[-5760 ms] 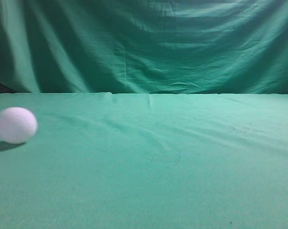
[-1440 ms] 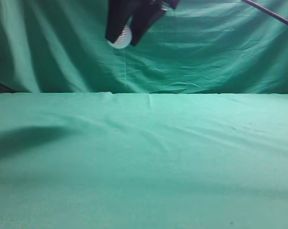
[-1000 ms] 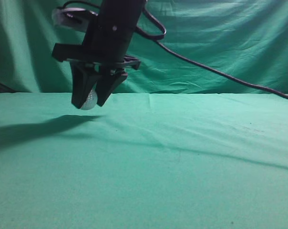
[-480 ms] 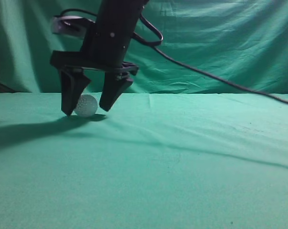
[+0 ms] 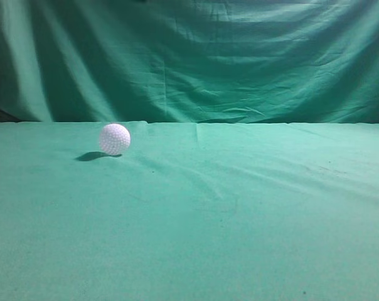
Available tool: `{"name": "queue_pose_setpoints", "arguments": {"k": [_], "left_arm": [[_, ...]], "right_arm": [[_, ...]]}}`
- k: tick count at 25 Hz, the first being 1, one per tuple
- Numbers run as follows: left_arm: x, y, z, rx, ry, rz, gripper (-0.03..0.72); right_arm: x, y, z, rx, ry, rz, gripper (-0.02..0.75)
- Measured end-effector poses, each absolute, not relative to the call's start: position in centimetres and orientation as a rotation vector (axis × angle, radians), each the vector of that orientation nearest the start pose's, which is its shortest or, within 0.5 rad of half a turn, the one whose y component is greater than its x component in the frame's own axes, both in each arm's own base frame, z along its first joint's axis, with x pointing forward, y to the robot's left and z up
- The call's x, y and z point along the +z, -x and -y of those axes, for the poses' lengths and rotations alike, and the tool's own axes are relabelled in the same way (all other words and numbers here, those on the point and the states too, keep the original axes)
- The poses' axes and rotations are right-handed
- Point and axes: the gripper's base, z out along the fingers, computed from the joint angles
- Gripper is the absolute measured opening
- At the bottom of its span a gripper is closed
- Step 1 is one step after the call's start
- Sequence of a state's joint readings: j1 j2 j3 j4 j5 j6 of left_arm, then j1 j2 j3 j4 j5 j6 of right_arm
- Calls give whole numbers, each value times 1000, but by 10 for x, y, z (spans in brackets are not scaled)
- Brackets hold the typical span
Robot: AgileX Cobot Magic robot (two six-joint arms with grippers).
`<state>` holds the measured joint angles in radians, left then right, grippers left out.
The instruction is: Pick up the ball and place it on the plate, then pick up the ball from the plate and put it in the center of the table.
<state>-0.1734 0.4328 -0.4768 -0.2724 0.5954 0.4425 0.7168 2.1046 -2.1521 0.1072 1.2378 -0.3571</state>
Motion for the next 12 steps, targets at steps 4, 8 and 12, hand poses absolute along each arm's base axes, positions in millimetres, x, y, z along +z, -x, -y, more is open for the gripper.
{"name": "queue_pose_setpoints", "arguments": {"k": [4,8,12], "left_arm": [[292,-83,28,-126,-483,-1956,0],[292,-83,28,-126,-483,-1956,0],[292,-83,28,-126,-483,-1956,0]], "right_arm": [[373,-325,-290,238,1239,-2273,0],[433,-296,-262,281,1068,-2209,0],[489,-256,-227,353,937,-2115,0]]}}
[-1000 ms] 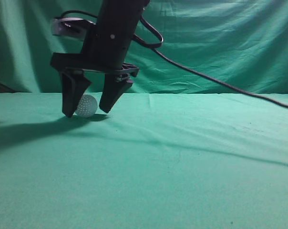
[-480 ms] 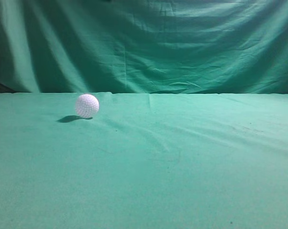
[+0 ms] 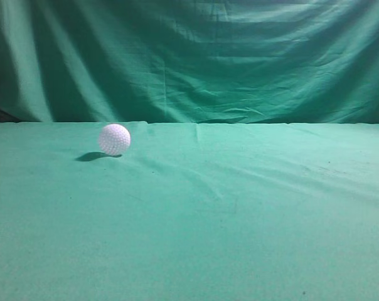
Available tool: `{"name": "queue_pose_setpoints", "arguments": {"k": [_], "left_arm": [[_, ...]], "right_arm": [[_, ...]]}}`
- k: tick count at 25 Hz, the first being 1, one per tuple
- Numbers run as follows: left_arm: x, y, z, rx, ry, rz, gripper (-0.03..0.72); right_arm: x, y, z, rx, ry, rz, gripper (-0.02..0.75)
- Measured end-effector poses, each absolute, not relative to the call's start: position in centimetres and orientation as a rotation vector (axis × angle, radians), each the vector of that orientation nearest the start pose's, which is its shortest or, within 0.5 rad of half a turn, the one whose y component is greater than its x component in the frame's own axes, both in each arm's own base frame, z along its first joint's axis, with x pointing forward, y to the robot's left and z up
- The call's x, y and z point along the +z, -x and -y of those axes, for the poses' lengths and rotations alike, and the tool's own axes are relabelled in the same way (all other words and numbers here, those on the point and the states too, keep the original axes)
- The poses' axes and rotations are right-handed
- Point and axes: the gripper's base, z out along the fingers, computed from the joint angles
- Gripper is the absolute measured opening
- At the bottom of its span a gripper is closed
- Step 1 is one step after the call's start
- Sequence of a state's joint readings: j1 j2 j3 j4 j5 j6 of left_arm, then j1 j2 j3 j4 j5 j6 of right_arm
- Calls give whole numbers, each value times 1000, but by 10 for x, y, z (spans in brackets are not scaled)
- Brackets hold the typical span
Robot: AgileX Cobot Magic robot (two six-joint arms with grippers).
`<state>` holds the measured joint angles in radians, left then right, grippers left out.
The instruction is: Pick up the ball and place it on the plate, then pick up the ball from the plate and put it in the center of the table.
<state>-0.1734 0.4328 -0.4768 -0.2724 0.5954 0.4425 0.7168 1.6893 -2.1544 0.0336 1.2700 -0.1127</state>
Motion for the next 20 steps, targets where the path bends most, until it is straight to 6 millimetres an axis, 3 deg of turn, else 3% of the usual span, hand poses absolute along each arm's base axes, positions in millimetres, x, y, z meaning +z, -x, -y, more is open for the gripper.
{"name": "queue_pose_setpoints", "arguments": {"k": [4,8,17,20], "left_arm": [[292,-83,28,-126,-483,-1956,0],[292,-83,28,-126,-483,-1956,0],[292,-83,28,-126,-483,-1956,0],[292,-83,28,-126,-483,-1956,0]], "right_arm": [[517,-220,-195,394,869,-2066,0],[512,-191,-171,397,860,-2098,0],[463,-144,-129,358,903,-2230,0],[440,-117,-106,370,883,-2213,0]]}}
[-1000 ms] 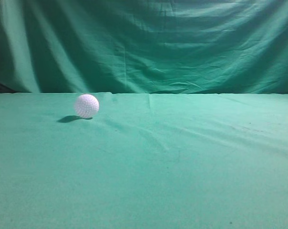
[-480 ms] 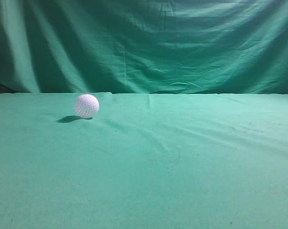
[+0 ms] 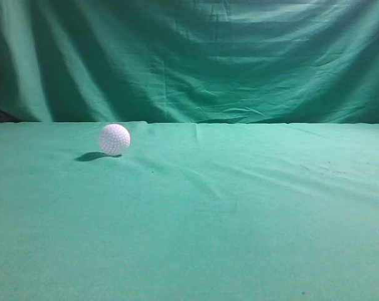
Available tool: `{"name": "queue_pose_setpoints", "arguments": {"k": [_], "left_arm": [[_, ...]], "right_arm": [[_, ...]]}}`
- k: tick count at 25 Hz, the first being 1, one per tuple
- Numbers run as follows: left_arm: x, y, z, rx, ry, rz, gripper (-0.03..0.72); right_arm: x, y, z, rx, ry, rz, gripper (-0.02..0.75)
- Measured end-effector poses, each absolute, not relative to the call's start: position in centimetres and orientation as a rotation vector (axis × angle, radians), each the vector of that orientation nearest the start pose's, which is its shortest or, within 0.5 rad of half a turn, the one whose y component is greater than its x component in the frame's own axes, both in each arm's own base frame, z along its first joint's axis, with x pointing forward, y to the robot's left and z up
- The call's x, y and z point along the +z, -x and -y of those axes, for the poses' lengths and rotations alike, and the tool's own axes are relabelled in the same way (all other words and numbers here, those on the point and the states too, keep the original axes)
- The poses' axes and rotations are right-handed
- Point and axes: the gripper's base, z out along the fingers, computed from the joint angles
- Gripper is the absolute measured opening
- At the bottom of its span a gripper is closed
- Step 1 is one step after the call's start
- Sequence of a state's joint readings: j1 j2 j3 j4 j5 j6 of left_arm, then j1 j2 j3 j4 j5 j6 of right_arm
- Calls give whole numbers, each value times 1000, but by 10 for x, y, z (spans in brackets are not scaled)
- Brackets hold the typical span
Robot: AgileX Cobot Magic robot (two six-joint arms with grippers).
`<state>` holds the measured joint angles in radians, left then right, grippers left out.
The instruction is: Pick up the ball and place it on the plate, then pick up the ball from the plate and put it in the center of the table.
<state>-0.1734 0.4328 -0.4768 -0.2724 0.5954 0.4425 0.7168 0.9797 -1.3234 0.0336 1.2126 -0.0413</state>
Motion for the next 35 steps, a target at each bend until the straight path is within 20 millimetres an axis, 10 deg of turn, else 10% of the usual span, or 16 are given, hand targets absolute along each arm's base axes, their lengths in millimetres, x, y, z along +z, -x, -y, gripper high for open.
{"name": "queue_pose_setpoints", "arguments": {"k": [16,24,35], "left_arm": [[292,-83,28,-126,-483,-1956,0],[292,-83,28,-126,-483,-1956,0],[292,-83,28,-126,-483,-1956,0]], "right_arm": [[365,-51,-55,610,685,-1883,0],[351,-52,-45,497,664,-1794,0],[276,-50,-16,234,262,-1687,0]]}}
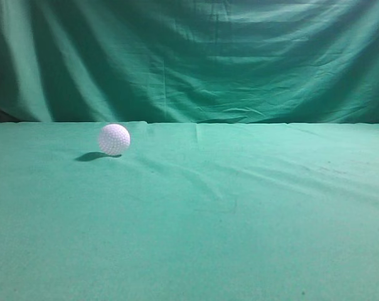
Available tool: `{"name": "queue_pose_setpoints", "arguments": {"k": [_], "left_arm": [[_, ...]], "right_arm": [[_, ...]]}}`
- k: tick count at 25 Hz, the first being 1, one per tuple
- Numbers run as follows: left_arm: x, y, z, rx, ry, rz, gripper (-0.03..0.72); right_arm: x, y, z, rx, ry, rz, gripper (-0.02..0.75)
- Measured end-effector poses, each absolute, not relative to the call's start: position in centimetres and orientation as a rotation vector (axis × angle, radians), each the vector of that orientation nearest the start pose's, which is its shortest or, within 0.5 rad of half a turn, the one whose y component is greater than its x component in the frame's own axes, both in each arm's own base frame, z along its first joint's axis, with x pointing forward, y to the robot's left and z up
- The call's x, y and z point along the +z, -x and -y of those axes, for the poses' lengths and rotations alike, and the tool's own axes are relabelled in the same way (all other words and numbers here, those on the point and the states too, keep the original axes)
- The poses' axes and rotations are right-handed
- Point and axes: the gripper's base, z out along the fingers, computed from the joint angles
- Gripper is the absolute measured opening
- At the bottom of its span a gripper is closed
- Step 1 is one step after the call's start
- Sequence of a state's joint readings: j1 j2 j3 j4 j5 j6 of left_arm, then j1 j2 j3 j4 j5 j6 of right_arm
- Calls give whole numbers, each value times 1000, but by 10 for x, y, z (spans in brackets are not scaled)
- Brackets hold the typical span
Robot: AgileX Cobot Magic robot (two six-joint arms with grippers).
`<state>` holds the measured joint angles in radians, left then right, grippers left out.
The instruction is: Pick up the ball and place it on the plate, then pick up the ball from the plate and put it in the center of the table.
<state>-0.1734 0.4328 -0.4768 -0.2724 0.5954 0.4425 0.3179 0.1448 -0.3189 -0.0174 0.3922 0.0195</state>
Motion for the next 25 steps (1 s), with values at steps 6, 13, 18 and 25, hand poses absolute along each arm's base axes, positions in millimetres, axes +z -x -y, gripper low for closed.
{"name": "queue_pose_setpoints", "arguments": {"k": [6,13,18,25], "left_arm": [[292,-83,28,-126,-483,-1956,0],[292,-83,28,-126,-483,-1956,0],[292,-83,28,-126,-483,-1956,0],[292,-83,28,-126,-483,-1956,0]], "right_arm": [[227,-48,-6,92,112,-1704,0],[181,-54,-3,37,54,-1789,0],[177,-54,-3,41,44,-1810,0],[169,-52,-3,45,39,-1893,0]]}}
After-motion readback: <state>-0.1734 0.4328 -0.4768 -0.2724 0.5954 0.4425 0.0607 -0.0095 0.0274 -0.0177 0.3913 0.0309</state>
